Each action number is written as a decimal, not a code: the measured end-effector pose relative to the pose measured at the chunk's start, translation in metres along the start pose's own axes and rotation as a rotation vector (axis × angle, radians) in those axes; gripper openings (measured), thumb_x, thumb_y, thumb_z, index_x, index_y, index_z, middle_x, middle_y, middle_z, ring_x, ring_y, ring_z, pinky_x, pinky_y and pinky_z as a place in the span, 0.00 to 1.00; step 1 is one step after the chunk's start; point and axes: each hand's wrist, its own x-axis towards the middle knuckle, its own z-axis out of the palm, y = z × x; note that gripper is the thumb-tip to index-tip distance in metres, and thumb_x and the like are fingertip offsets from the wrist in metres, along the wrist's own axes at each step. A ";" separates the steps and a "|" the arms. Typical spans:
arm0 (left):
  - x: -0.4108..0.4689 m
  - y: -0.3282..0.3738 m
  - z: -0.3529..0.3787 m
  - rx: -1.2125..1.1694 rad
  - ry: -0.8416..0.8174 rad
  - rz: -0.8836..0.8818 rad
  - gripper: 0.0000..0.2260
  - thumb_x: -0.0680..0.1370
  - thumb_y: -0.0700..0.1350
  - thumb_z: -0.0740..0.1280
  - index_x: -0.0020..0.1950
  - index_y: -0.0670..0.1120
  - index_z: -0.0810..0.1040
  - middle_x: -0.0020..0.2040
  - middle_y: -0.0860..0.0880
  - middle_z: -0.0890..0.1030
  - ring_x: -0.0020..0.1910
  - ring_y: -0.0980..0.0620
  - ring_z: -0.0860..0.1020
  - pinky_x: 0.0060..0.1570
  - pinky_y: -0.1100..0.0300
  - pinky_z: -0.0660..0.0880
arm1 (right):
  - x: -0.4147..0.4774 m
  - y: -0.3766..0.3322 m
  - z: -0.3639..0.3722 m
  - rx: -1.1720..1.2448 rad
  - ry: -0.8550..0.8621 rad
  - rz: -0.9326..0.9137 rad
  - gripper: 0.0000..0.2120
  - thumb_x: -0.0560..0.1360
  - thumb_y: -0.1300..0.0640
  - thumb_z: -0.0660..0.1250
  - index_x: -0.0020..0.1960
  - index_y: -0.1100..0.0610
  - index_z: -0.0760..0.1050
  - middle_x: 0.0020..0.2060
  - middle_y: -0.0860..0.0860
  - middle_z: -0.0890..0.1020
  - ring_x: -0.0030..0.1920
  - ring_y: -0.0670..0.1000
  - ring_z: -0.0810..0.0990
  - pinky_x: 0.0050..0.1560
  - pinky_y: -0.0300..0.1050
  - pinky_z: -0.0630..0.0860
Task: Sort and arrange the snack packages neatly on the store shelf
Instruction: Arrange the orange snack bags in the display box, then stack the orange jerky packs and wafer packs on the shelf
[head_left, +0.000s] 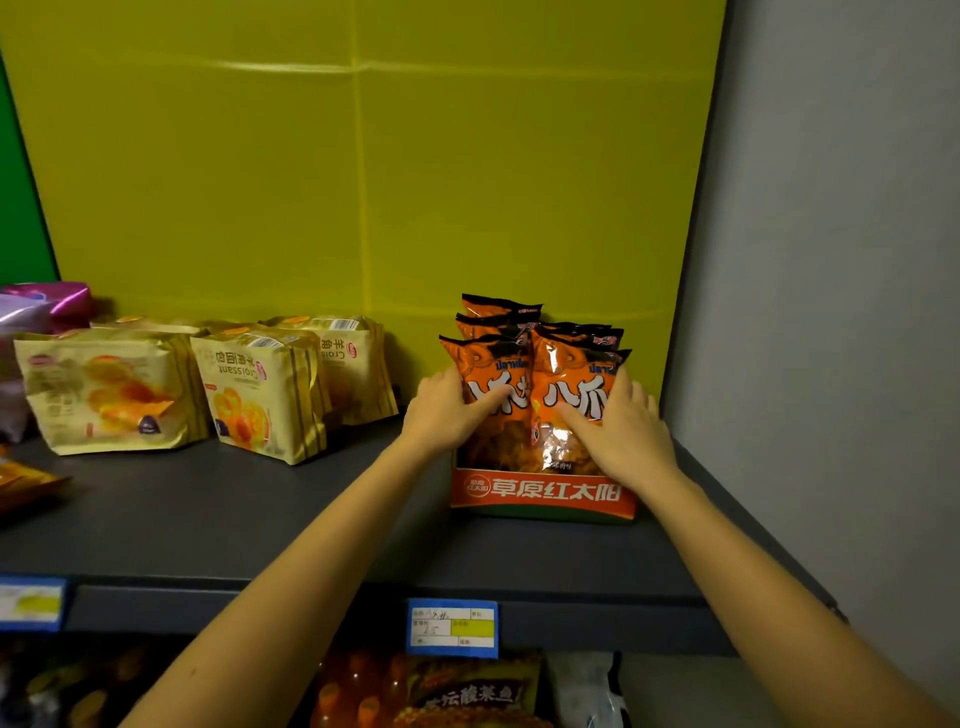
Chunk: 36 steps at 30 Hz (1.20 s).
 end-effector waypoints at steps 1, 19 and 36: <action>-0.003 0.003 -0.004 -0.023 -0.013 -0.003 0.23 0.73 0.62 0.63 0.56 0.45 0.76 0.56 0.47 0.81 0.54 0.48 0.78 0.55 0.50 0.75 | -0.001 0.000 -0.003 0.006 0.011 -0.002 0.42 0.73 0.38 0.60 0.76 0.59 0.47 0.74 0.57 0.60 0.73 0.58 0.59 0.69 0.56 0.62; -0.139 -0.110 -0.183 0.421 0.483 -0.087 0.09 0.76 0.53 0.64 0.45 0.49 0.79 0.39 0.52 0.82 0.39 0.51 0.80 0.39 0.51 0.78 | -0.049 -0.124 0.026 0.208 -0.006 -0.541 0.07 0.75 0.54 0.65 0.51 0.51 0.78 0.42 0.45 0.78 0.46 0.46 0.78 0.42 0.41 0.73; -0.254 -0.279 -0.388 0.538 0.525 -0.378 0.08 0.75 0.53 0.65 0.43 0.50 0.79 0.37 0.52 0.80 0.39 0.49 0.79 0.38 0.54 0.76 | -0.121 -0.341 0.186 0.325 -0.456 -0.412 0.16 0.72 0.38 0.63 0.49 0.50 0.77 0.45 0.46 0.80 0.50 0.48 0.78 0.52 0.49 0.76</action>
